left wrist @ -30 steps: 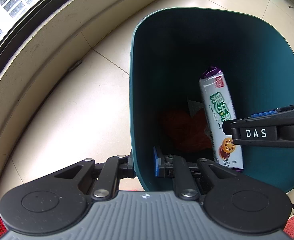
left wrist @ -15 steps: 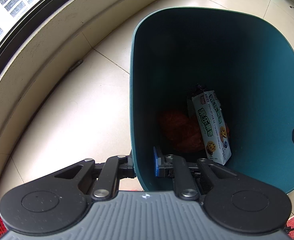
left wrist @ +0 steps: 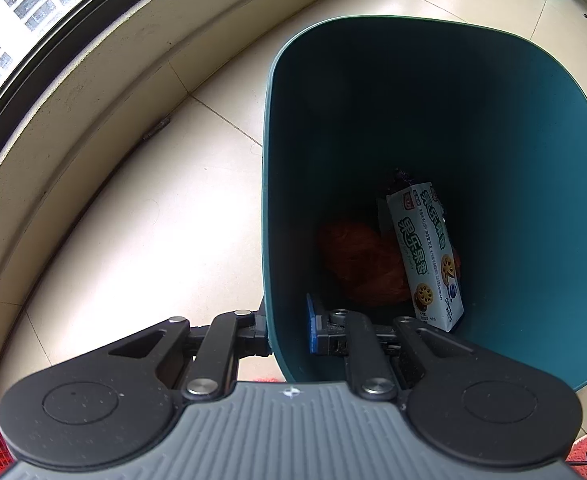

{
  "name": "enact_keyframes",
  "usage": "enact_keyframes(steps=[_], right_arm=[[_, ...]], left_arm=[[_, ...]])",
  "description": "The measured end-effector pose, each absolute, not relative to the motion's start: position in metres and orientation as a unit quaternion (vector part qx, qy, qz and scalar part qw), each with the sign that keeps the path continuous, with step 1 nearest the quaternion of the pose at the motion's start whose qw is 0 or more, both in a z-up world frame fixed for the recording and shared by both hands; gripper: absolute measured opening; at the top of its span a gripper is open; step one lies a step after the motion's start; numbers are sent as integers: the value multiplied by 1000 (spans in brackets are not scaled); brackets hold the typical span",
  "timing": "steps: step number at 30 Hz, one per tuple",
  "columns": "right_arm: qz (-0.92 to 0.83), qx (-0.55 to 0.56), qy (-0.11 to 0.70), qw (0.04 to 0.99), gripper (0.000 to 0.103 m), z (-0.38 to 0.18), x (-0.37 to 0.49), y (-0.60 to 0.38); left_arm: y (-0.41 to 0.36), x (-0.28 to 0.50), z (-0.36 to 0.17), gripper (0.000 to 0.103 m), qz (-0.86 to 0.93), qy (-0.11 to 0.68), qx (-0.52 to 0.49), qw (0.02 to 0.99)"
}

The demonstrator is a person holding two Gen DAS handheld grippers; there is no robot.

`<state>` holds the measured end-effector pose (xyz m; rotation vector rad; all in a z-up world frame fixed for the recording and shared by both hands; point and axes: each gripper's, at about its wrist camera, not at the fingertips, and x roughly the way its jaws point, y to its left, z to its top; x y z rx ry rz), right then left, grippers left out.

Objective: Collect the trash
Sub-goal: 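Reach the right tool to the clear snack bag and grasp it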

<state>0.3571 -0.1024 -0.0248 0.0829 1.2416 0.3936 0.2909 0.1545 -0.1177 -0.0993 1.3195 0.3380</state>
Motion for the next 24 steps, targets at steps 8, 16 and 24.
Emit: enact_keyframes(steps=[8, 16, 24], right_arm=[[65, 61, 614, 784, 89, -102, 367, -186], [-19, 64, 671, 738, 89, -193, 345, -231], [-46, 55, 696, 715, 86, -260, 326, -236]], left_arm=[[151, 291, -118, 15, 164, 608, -41, 776], [151, 290, -119, 15, 162, 610, -47, 775], [149, 291, -120, 15, 162, 614, -43, 772]])
